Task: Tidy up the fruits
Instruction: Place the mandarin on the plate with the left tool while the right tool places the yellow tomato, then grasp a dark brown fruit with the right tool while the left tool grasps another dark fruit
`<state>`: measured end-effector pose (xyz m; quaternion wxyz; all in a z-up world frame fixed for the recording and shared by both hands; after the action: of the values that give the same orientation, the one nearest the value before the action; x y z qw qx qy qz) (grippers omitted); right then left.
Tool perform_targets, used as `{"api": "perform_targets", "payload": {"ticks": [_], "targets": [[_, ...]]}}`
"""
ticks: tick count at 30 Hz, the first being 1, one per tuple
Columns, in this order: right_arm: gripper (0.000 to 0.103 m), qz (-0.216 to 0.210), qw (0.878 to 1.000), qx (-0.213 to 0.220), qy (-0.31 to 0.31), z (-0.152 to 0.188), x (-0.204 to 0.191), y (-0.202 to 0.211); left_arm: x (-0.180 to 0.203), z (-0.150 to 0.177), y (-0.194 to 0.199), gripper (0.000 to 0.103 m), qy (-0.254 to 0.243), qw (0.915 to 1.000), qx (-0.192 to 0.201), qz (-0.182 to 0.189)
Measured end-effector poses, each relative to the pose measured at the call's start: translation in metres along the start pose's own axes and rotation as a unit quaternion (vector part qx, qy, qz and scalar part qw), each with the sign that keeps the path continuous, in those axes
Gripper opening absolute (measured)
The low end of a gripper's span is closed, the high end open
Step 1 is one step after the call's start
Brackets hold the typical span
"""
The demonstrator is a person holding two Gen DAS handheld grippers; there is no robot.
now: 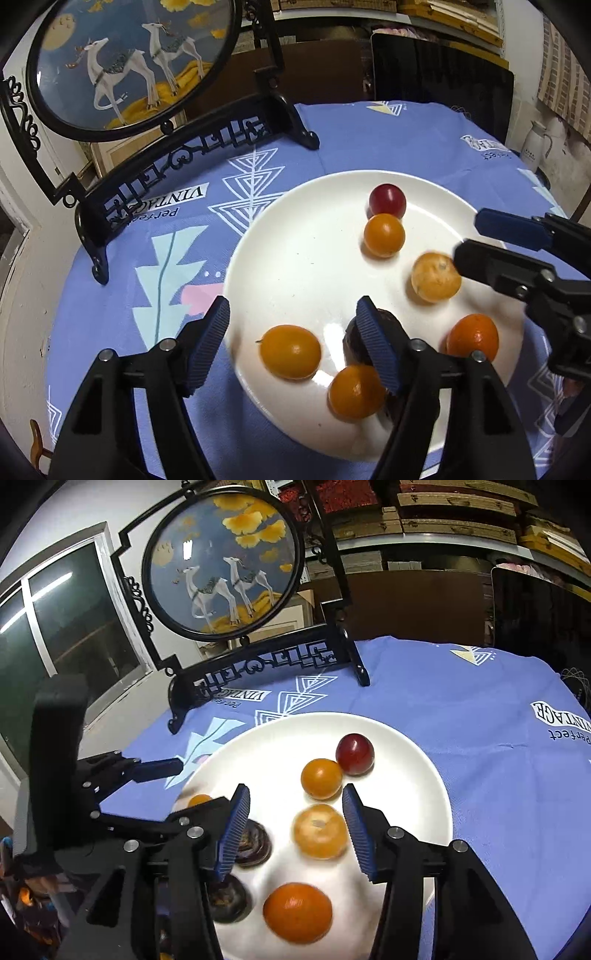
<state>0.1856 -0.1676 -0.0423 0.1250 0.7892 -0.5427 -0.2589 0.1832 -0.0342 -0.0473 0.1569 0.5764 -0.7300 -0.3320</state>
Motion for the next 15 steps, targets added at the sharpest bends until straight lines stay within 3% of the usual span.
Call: {"api": "perform_targets", "payload": {"ticks": [3, 5, 9, 12, 15], "targets": [[0.065, -0.006, 1.000, -0.004, 0.007, 0.006, -0.005, 0.020, -0.008, 0.002, 0.011, 0.073, 0.004, 1.0000, 0.007, 0.000], [0.066, -0.011, 1.000, -0.009, 0.016, 0.013, -0.009, 0.034, -0.016, 0.008, 0.024, 0.080, 0.005, 0.9999, 0.015, -0.002], [0.068, -0.023, 0.997, -0.034, 0.057, 0.039, -0.024, 0.069, -0.030, 0.028, 0.053, 0.081, -0.005, 0.9997, 0.021, -0.004], [0.069, -0.044, 0.990, -0.072, 0.113, 0.075, -0.043, 0.097, -0.039, 0.050, 0.083, 0.084, -0.017, 0.9995, 0.027, 0.004], [0.069, -0.066, 0.979, -0.106, 0.160, 0.107, -0.062, 0.113, -0.042, 0.078, 0.114, 0.088, -0.028, 0.9986, 0.026, 0.038]]}}
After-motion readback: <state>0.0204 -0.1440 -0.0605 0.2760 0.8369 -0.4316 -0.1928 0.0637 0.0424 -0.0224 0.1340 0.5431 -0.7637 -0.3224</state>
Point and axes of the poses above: each gripper's, at about its wrist camera, not at the fingertips, and y roughly against the way its jaws point, x to its right, z to its underside, the point moved 2 cm from there along -y, roughly the way its jaws point, and after that the axes turned 11 degrees about x, right-handed, at the moved point
